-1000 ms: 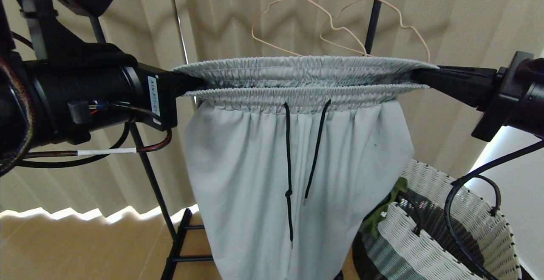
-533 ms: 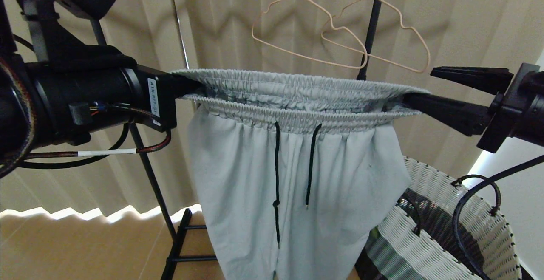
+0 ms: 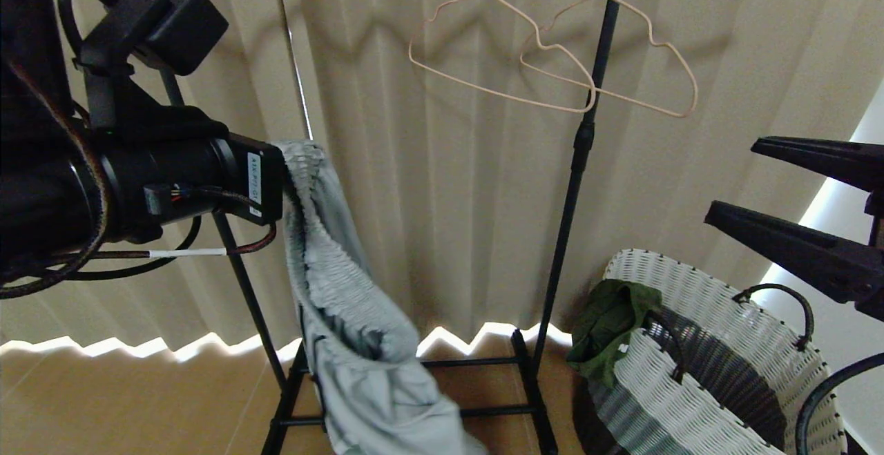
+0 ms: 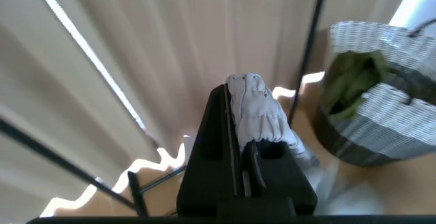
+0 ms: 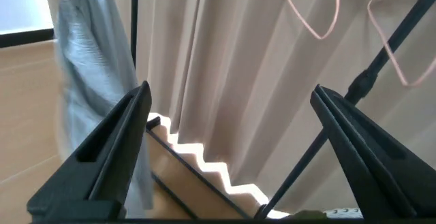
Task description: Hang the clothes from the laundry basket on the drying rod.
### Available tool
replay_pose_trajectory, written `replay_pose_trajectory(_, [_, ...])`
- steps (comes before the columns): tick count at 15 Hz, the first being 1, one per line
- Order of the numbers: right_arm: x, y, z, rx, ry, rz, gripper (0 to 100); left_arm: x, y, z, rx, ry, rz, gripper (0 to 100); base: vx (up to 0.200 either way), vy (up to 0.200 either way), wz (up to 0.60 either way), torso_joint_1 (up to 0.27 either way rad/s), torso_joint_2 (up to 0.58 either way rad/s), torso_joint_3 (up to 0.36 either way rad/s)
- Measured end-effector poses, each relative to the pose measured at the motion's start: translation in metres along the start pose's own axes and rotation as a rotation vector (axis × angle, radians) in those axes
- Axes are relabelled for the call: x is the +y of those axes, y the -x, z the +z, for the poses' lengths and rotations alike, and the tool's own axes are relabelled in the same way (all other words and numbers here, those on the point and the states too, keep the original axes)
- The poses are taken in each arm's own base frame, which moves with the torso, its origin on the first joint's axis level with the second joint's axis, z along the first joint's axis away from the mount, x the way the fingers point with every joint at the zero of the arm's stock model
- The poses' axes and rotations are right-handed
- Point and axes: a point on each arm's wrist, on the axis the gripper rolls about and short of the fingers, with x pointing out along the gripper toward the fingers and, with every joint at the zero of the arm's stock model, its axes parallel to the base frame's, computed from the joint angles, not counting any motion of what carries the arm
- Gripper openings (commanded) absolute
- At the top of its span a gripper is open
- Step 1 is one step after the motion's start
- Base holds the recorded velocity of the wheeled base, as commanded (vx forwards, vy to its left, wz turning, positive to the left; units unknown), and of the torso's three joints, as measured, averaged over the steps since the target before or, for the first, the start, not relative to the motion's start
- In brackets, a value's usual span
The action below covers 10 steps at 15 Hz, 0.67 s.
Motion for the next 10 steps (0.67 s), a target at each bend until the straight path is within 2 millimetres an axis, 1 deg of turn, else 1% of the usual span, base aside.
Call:
replay_pose_trajectory(2, [0.000,0.006,-0.005,0.017,0.002,-0.035,100,0.006,-0.002,-0.009,0.032,0.003,0.025,0,0.000,0.000,0.00,0.000,0.00,0.000])
replay_pose_trajectory(4, [-0.004,0.014,-0.011,0.038,0.004,-0.116,100,0.012,0.003,-0.019,0.057,0.010,0.050,0,0.000,0.000,0.00,0.000,0.00,0.000])
replay_pose_trajectory(6, [-0.010,0.023,-0.021,0.061,0.014,-0.213,100,0.018,0.019,-0.035,0.086,0.020,0.076,0,0.000,0.000,0.00,0.000,0.00,0.000])
replay_pose_trajectory(7, [-0.012,0.029,-0.026,0.064,0.019,-0.261,100,0.020,0.030,-0.045,0.096,0.027,0.088,0,0.000,0.000,0.00,0.000,0.00,0.000])
replay_pose_trajectory(10, [-0.021,0.045,-0.038,0.067,0.035,-0.446,100,0.027,0.074,-0.076,0.098,0.052,0.147,0,0.000,0.000,0.00,0.000,0.00,0.000])
